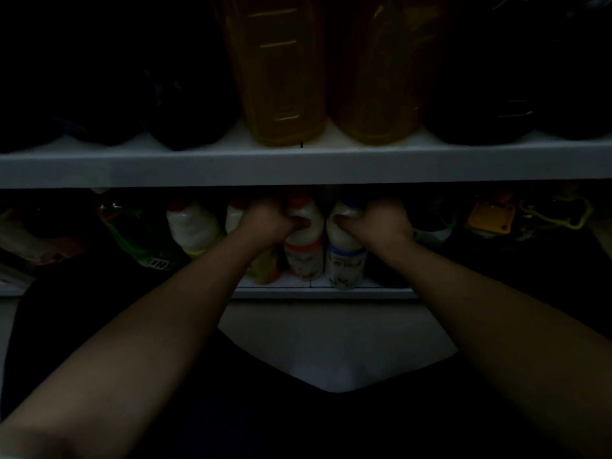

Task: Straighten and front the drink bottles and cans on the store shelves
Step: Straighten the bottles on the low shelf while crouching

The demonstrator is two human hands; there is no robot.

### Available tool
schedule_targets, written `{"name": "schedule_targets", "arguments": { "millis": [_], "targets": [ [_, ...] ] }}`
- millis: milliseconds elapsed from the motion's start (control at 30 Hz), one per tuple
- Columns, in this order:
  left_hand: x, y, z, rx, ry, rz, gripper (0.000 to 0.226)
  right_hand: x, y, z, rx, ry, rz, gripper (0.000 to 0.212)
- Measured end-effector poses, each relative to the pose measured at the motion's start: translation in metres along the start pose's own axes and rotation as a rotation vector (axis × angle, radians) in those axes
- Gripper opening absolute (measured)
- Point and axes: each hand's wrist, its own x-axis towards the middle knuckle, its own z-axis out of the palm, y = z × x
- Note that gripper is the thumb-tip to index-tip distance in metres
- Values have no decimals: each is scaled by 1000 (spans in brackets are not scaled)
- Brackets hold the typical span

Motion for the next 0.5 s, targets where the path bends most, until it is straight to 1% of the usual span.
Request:
{"name": "schedule_targets", "arguments": {
  "millis": [100,200,333,400,500],
  "targets": [
    [0,-1,-1,0,-16,47,75,3,1,0,20,12,21,69],
    [1,-2,-3,-16,-25,36,76,5,2,0,18,11,12,72],
    [6,-5,-3,-42,-56,-12,74,9,5,-2,-17,26,-15,68],
    [8,-5,-3,-16,-54,-8,74,9,6,-4,-17,68,-42,64],
    [9,-5,-3,2,-69,6,69,6,8,-5,22,96,-37,65]
  ]
}}
